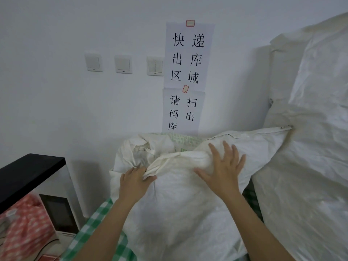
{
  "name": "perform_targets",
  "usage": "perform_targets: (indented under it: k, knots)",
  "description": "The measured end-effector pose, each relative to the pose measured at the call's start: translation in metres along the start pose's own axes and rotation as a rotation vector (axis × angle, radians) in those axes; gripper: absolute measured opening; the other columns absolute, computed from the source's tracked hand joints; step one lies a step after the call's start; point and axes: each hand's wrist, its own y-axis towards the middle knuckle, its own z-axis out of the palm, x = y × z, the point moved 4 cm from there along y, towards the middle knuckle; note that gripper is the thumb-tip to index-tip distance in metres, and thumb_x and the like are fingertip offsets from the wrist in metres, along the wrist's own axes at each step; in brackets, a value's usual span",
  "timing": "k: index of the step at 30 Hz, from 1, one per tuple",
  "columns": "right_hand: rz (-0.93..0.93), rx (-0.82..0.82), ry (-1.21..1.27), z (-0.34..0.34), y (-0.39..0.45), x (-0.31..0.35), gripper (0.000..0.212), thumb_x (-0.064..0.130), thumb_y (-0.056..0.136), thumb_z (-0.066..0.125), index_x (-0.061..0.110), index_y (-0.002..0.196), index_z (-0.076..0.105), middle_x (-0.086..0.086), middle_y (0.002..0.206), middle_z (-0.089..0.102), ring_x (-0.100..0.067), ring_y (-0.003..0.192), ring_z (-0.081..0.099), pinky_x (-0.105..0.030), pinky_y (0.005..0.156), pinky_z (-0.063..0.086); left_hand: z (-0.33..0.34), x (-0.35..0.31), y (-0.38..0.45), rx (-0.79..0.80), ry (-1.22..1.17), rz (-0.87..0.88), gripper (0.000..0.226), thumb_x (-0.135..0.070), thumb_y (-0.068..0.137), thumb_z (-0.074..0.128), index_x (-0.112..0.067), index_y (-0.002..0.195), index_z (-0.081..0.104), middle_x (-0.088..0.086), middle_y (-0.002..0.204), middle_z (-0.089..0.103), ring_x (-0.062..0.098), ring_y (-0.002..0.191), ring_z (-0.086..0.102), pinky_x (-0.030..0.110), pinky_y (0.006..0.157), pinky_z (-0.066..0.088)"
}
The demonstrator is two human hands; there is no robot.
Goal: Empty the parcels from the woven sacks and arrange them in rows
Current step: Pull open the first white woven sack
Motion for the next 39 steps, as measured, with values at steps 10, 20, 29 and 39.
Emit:
perform_targets:
  k: [10, 20, 29, 39]
  knots:
    - [0.069, 0.356, -0.084, 0.032, -0.023, -0.056, 0.072, 0.05, 0.077, 0.071, 0.031, 0.14, 0.041, 0.001, 0.146, 0.035, -0.026, 0.13, 0.029, -0.037, 0.108, 0.019, -0.003, 0.015, 0.0, 0.118, 0.016, -0.038, 0.035, -0.046, 0.074, 0.072, -0.028, 0.102, 0.063, -0.005, 0.104, 0.065, 0.021, 0.103, 0.057, 0.034, 0.09, 0.042]
    - [0.343, 0.224, -0.163, 0.046, -0.025, -0.054, 0.074, 0.047, 0.044, 0.092, 0.024, 0.108, 0.062, -0.021, 0.141, 0.04, -0.047, 0.123, 0.038, -0.057, 0.087, 0.04, 0.008, 0.048, 0.0, 0.182, 0.079, -0.27, 0.054, -0.062, 0.075, 0.066, -0.035, 0.119, 0.052, 0.017, 0.154, 0.016, 0.037, 0.144, -0.005, 0.057, 0.115, -0.002]
    - [0.241, 0.215, 0.053, 0.041, -0.003, -0.025, 0.015, 0.004, 0.089, 0.045, 0.009, 0.099, 0.054, -0.008, 0.1, 0.057, -0.027, 0.089, 0.054, -0.031, 0.063, 0.034, 0.01, 0.036, -0.001, -0.048, -0.011, -0.236, 0.03, -0.033, 0.086, 0.067, -0.01, 0.105, 0.063, 0.02, 0.113, 0.051, 0.04, 0.105, 0.048, 0.042, 0.088, 0.037]
    - [0.44, 0.074, 0.785, -0.009, 0.107, 0.019, 0.024, 0.006, 0.093, 0.043, 0.002, 0.11, 0.059, -0.009, 0.105, 0.062, -0.018, 0.099, 0.056, -0.029, 0.075, 0.041, -0.074, -0.057, 0.088, -0.298, -0.469, -0.082, 0.007, -0.006, 0.092, 0.049, -0.002, 0.089, 0.055, 0.014, 0.092, 0.06, 0.027, 0.087, 0.057, 0.026, 0.068, 0.036]
